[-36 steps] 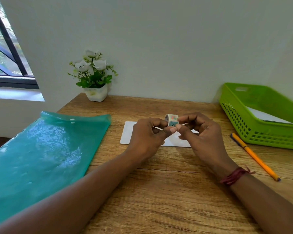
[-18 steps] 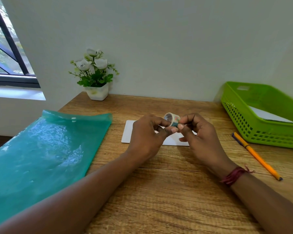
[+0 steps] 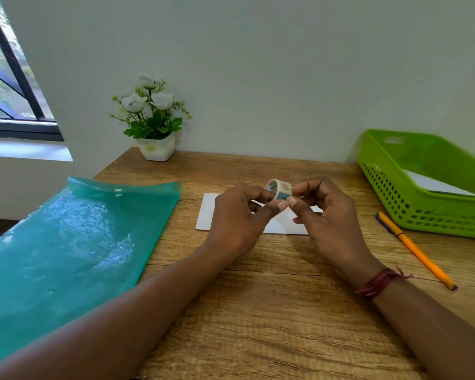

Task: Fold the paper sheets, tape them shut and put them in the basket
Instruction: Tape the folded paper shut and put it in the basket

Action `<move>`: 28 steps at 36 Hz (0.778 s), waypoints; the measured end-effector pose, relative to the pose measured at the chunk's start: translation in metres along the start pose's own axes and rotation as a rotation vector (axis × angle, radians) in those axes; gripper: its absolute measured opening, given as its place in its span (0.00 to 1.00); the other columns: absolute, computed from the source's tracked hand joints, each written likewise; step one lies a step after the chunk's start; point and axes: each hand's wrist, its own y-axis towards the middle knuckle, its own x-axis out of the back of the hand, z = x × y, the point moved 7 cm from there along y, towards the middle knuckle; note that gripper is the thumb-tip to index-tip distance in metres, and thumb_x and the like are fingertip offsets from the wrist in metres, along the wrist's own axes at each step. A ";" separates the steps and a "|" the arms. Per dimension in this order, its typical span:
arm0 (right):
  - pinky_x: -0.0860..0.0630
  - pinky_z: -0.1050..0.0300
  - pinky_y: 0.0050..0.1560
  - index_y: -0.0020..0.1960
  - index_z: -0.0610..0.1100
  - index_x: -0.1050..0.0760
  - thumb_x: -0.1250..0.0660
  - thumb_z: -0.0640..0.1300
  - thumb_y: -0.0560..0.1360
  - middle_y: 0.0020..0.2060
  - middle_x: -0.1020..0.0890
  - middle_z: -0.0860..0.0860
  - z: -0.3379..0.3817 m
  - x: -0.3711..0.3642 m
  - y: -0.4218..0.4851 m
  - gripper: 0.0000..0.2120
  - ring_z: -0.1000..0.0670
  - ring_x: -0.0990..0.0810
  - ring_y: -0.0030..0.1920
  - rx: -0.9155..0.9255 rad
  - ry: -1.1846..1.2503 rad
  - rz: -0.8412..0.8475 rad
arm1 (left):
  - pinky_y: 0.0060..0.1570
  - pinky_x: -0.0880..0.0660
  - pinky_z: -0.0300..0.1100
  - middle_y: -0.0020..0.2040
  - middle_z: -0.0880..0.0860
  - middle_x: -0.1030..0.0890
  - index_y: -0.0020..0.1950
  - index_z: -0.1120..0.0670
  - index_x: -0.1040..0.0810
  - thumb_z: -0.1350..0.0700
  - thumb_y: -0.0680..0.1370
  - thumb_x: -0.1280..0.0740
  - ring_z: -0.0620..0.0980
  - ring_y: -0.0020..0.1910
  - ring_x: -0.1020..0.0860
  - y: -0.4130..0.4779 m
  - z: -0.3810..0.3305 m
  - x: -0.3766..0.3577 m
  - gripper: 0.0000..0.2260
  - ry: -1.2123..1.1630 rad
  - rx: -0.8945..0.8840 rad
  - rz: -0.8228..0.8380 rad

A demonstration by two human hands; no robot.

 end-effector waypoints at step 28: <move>0.23 0.45 0.46 0.46 0.55 0.28 0.37 0.41 0.80 0.41 0.23 0.61 -0.006 -0.011 -0.001 0.09 0.53 0.23 0.46 -0.003 -0.025 0.118 | 0.43 0.21 0.39 0.48 0.46 0.18 0.51 0.50 0.14 0.47 0.72 0.24 0.41 0.41 0.20 -0.004 -0.011 0.005 0.11 0.068 -0.078 -0.043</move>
